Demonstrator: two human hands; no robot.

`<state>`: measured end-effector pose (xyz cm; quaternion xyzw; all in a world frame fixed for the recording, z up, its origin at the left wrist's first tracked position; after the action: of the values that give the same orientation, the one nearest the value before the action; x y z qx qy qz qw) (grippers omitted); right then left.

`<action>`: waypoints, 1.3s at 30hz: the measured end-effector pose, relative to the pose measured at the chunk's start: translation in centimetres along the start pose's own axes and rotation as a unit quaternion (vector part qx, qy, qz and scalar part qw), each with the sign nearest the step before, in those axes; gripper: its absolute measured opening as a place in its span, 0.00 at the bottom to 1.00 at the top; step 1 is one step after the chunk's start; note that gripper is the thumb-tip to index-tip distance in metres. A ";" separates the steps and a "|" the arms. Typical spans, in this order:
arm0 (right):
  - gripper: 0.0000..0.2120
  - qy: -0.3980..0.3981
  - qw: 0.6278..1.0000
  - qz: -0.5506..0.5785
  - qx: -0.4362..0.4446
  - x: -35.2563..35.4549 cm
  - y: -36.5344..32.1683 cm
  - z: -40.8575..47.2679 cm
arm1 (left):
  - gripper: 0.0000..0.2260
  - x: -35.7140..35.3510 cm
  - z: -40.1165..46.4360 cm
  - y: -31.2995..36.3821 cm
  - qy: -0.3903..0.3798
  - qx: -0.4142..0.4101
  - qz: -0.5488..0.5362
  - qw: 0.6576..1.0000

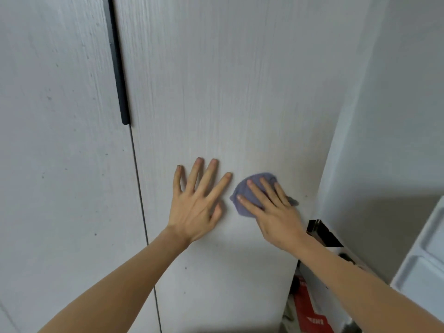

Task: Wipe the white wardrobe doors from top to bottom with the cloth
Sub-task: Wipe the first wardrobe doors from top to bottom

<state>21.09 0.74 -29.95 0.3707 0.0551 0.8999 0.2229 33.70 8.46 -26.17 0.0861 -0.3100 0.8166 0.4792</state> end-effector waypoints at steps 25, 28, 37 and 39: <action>0.18 0.048 0.997 -0.043 -0.034 1.8 6.0 -10.6 | 0.25 -2.0 0.6 2.4 0.066 0.063 0.011 0.996; 0.17 0.127 0.989 -0.068 -0.040 5.6 7.2 -6.5 | 0.25 -2.4 0.5 2.3 0.071 0.064 0.013 0.995; 0.19 0.119 0.986 0.046 -0.103 1.8 4.8 -7.5 | 0.25 -2.7 0.3 2.6 0.100 0.054 0.029 0.993; 0.27 0.047 0.995 0.068 -0.064 -2.0 2.0 -9.3 | 0.24 -2.6 0.3 2.5 0.104 0.051 0.021 0.993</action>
<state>15.13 -1.32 -37.39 0.3157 -0.0174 0.9312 0.1816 32.89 5.55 -28.13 0.0182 -0.2183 0.8458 0.4864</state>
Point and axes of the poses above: each hand's wrist, its own z-axis towards the middle knuckle, its own x-axis out of the back of the hand, y = z × x, the point moved 8 cm from there along z, towards the middle knuckle, and after that the axes turned 14 degrees about z, right-handed, at the moved point
